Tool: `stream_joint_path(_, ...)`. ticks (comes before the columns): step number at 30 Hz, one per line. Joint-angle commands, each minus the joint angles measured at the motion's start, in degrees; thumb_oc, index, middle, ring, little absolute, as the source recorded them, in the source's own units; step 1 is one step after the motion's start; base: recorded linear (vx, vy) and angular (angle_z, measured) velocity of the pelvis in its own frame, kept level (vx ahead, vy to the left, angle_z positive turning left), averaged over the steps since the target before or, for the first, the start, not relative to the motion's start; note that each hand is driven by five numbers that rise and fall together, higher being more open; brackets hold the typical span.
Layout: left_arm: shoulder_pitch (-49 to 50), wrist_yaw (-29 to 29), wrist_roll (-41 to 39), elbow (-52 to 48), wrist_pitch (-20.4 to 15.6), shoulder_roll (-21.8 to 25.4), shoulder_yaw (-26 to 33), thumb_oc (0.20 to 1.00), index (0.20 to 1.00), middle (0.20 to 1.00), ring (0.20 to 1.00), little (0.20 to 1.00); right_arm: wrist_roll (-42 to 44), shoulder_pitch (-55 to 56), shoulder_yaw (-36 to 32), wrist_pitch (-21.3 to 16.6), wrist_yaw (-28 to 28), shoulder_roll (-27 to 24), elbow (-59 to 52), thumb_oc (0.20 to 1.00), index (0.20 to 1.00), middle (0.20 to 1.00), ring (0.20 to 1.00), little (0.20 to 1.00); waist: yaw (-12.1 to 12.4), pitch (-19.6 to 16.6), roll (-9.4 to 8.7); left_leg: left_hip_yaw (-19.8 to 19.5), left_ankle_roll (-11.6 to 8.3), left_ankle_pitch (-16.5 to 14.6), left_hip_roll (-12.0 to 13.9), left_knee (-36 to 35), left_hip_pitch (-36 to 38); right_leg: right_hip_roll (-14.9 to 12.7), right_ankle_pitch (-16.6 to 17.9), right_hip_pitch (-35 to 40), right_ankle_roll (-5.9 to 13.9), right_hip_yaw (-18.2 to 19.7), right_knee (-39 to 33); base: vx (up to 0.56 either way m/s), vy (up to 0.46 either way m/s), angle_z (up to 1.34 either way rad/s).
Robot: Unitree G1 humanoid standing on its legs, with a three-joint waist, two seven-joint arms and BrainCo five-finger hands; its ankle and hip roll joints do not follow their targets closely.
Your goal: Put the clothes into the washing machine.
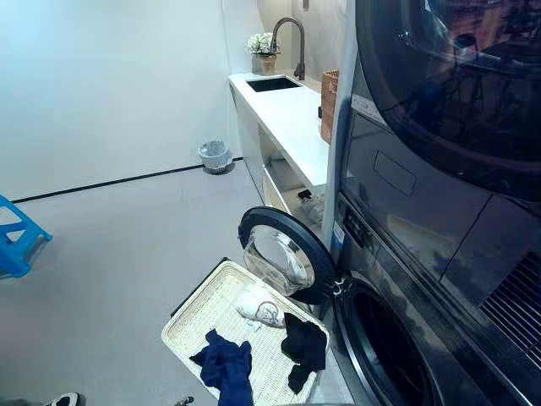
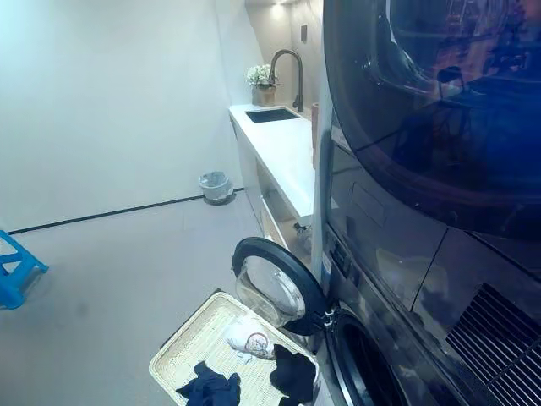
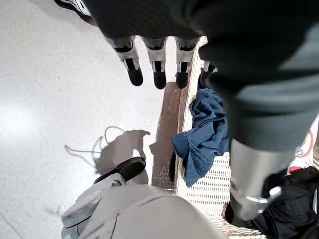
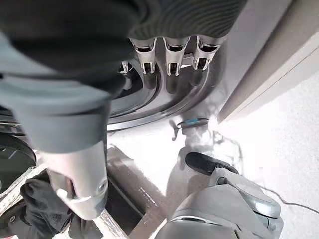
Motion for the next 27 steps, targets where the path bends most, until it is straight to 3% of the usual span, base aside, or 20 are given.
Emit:
stream_joint_path(1,-5.9,-0.8,-1.5,2.7,-0.9,0.6,-0.5,1.0,1.0,1.0,1.0,1.0,0.8,-5.2,-0.1,-0.5,-0.7,0.1,2.9,1.0,1.0,1.0,1.0,1.0,1.0,3.0,-1.64,2.1,-0.04,-4.9,-0.1,0.4,2.3,-4.5,1.9,-3.4,5.23,0.6,1.0,0.12,-0.078,-0.29)
stream_joint_path(17,-5.8,2.5,-6.9,2.4,-4.8,1.4,2.6,1.0,1.0,1.0,1.0,1.0,1.8,-5.1,-1.2,-0.4,-0.6,-0.9,2.3,1.0,1.0,1.0,1.0,1.0,1.6,3.7,-2.14,1.6,-0.18,-4.8,0.1,0.4,2.4,-4.5,2.0,-3.1,5.32,0.3,1.1,0.01,0.0,0.0)
stream_joint_path(22,-6.5,5.8,-11.5,0.3,-9.6,2.1,3.4,1.0,1.0,1.0,1.0,1.0,3.3,-5.8,-1.0,-0.6,-0.8,-1.7,0.6,1.0,1.0,1.0,1.0,1.0,2.0,5.8,-1.93,1.3,-0.15,-3.9,0.4,0.4,0.4,-4.7,2.6,-5.1,5.34,0.2,1.3,0.01,-0.007,0.0)
stream_joint_path(24,-9.0,11.6,-14.6,-1.7,-14.7,2.3,3.0,1.0,1.0,1.0,1.0,1.0,5.5,-8.2,0.1,-1.4,-1.1,-2.3,-0.6,1.0,1.0,1.0,1.0,1.0,2.1,8.6,-1.34,0.7,-0.11,-3.1,0.4,0.4,-2.4,-4.7,3.2,-8.1,5.12,0.3,1.6,-0.17,0.011,0.0)
stream_joint_path(25,-9.3,12.5,-15.0,-1.9,-15.5,2.3,3.0,1.0,1.0,1.0,1.0,1.0,5.7,-8.4,0.2,-1.5,-1.1,-2.3,-0.7,1.0,1.0,1.0,1.0,1.0,2.1,8.8,-1.29,0.6,-0.11,-3.1,0.4,0.4,-2.6,-4.7,3.2,-8.4,5.09,0.3,1.6,-0.23,0.013,0.06)
stream_joint_path(27,-12.6,20.7,-14.3,-7.3,-18.5,2.7,4.1,1.0,1.0,1.0,1.0,1.0,8.0,-11.4,1.2,-2.3,-1.8,-2.6,-2.0,1.0,1.0,1.0,1.0,1.0,2.4,12.3,-0.82,0.0,-0.1,-2.1,0.4,0.4,-6.1,-4.6,3.9,-11.9,4.62,0.2,1.9,-0.26,-0.003,0.09)
